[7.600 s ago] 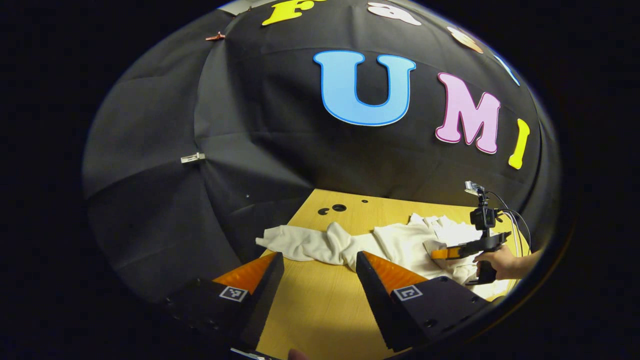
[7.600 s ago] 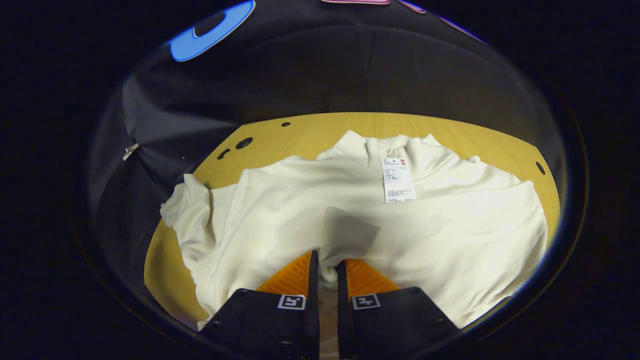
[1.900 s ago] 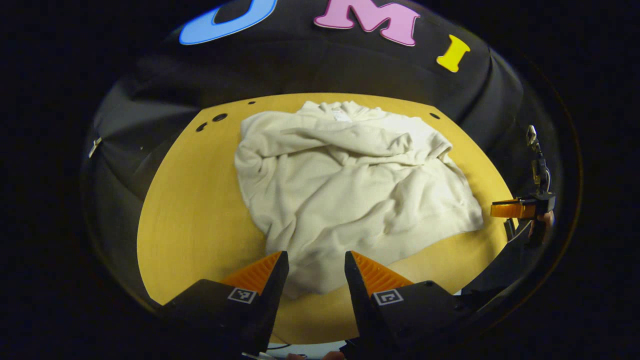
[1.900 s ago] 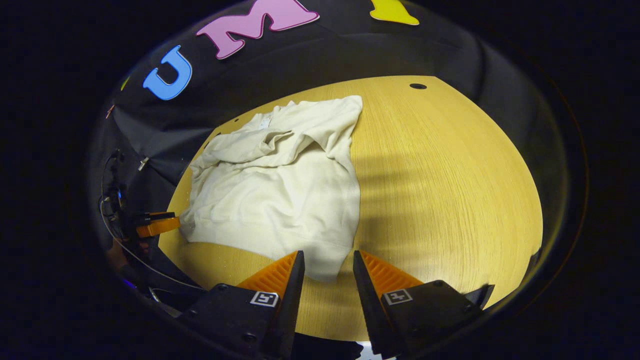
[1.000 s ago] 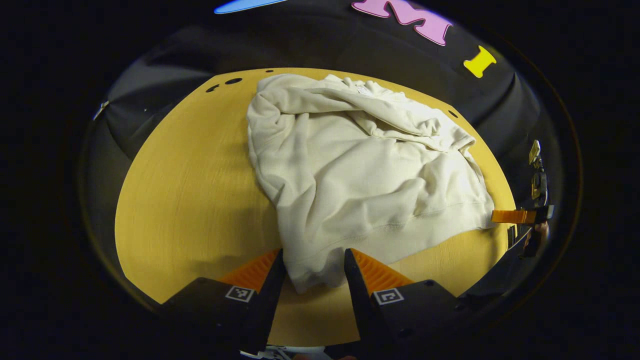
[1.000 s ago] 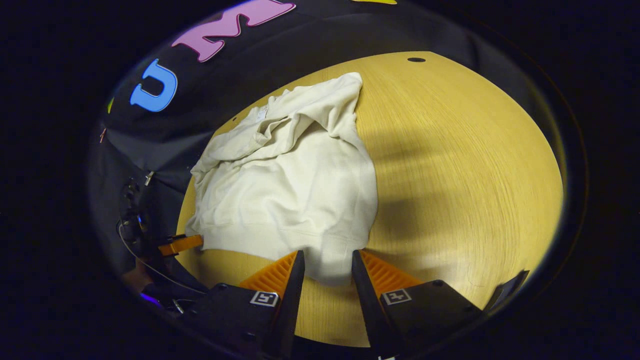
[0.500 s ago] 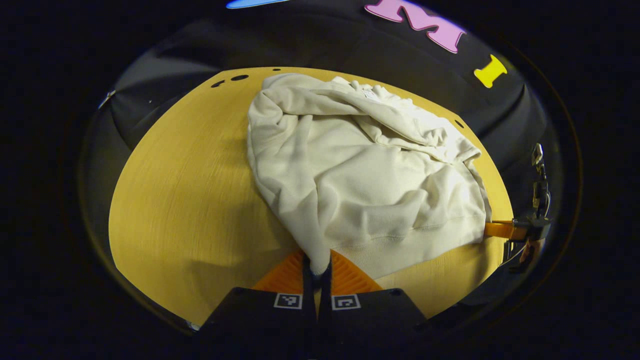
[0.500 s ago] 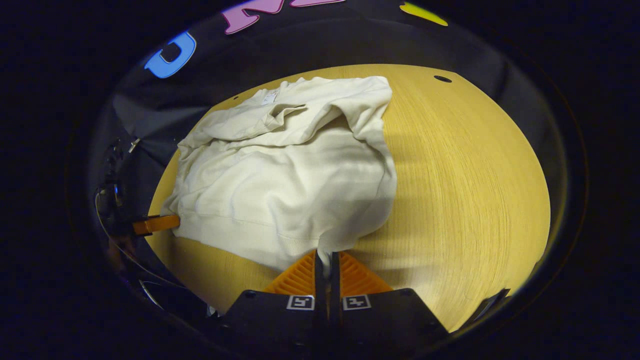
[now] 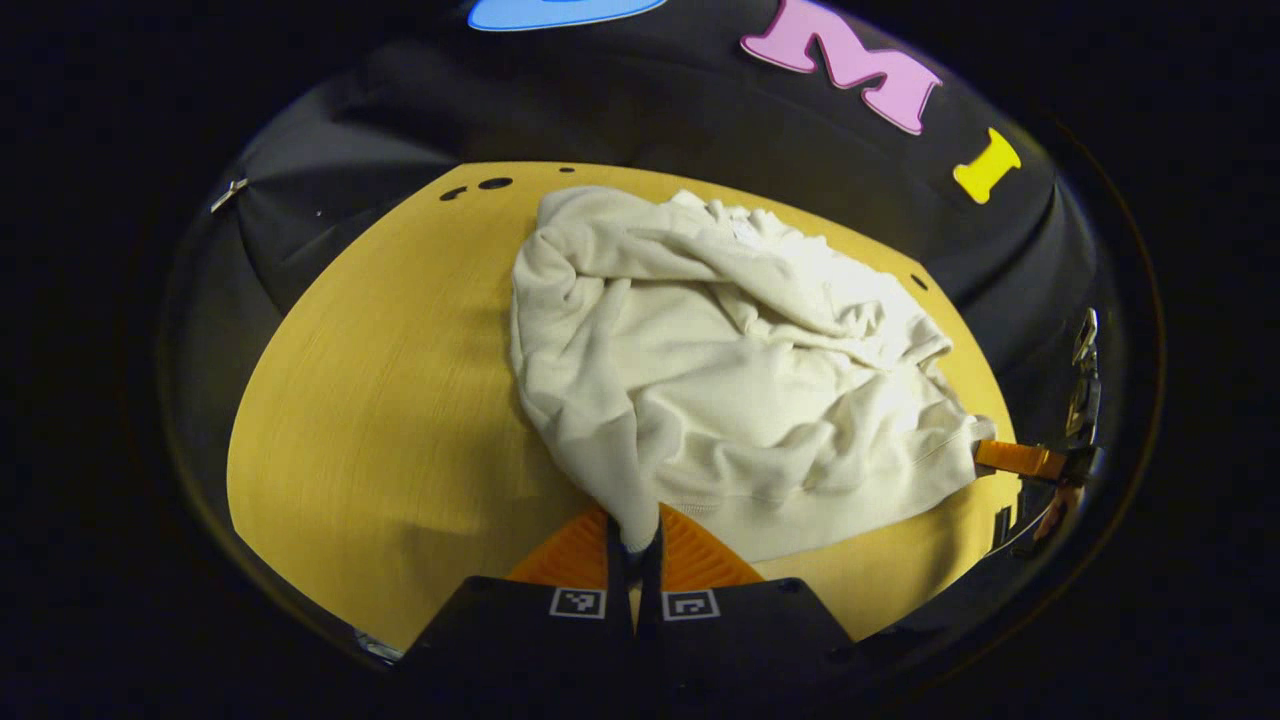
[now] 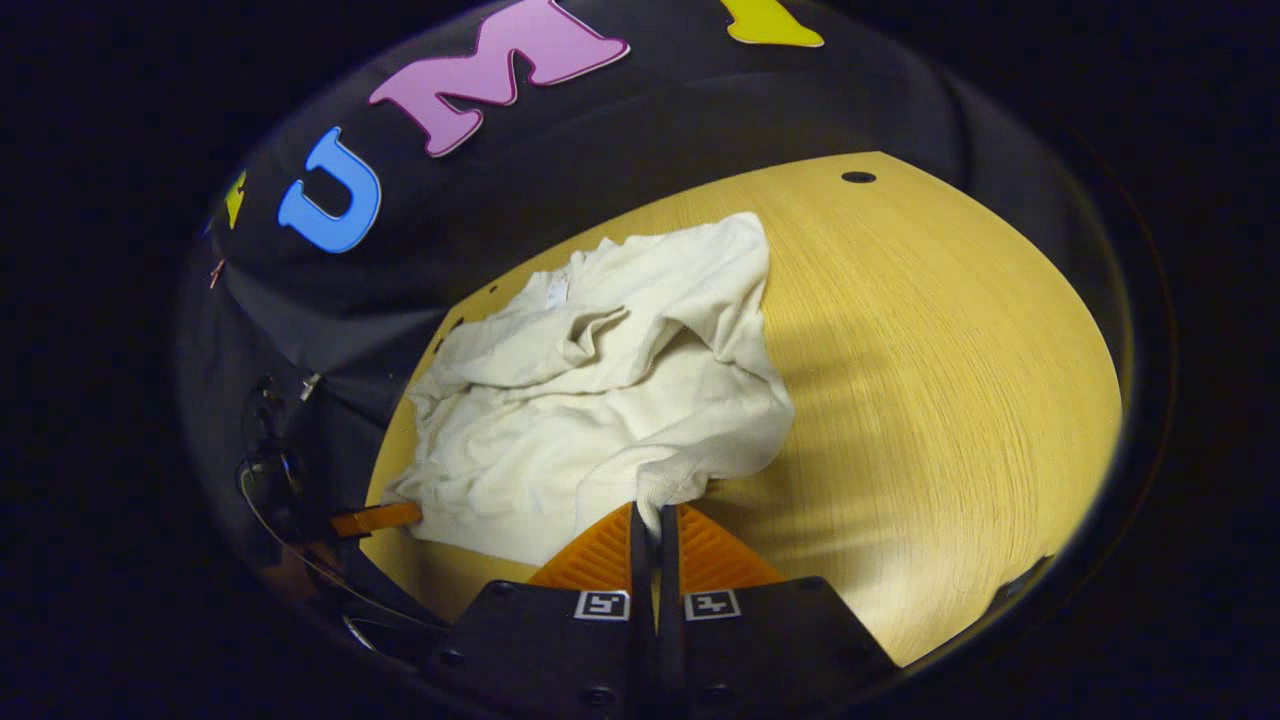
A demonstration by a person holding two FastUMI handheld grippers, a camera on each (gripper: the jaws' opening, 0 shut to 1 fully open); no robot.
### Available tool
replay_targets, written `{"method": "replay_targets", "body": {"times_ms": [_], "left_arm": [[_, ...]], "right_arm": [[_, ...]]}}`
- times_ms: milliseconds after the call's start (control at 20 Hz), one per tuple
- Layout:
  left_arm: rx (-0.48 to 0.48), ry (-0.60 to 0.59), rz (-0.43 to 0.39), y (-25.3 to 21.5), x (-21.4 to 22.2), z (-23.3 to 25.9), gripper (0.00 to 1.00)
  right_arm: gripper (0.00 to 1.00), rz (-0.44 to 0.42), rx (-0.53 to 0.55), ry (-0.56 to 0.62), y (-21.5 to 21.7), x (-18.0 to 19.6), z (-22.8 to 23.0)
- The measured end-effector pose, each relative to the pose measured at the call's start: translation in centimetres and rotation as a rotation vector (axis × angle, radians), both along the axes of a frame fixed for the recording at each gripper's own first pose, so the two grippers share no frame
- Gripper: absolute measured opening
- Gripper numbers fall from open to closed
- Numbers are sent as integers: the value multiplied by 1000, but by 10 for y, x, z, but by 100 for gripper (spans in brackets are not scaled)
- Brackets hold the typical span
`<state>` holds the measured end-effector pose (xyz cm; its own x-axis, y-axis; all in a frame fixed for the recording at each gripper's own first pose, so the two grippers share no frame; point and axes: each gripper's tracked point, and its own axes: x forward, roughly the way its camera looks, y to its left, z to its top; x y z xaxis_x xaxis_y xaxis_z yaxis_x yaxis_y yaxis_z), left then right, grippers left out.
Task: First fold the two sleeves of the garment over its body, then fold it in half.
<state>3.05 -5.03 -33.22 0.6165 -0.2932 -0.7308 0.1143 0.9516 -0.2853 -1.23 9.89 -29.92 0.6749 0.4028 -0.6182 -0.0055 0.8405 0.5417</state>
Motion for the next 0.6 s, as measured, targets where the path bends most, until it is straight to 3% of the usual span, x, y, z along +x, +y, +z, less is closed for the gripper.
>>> {"method": "replay_targets", "body": {"times_ms": [300, 600], "left_arm": [[-109, -166, 49, -6, 53, 75, 6], [-129, -281, 79, -2, 108, 124, 6]], "right_arm": [[5, -27, 79, -152, 11, 52, 63], [5, -73, 99, -261, 2, 113, 106]]}}
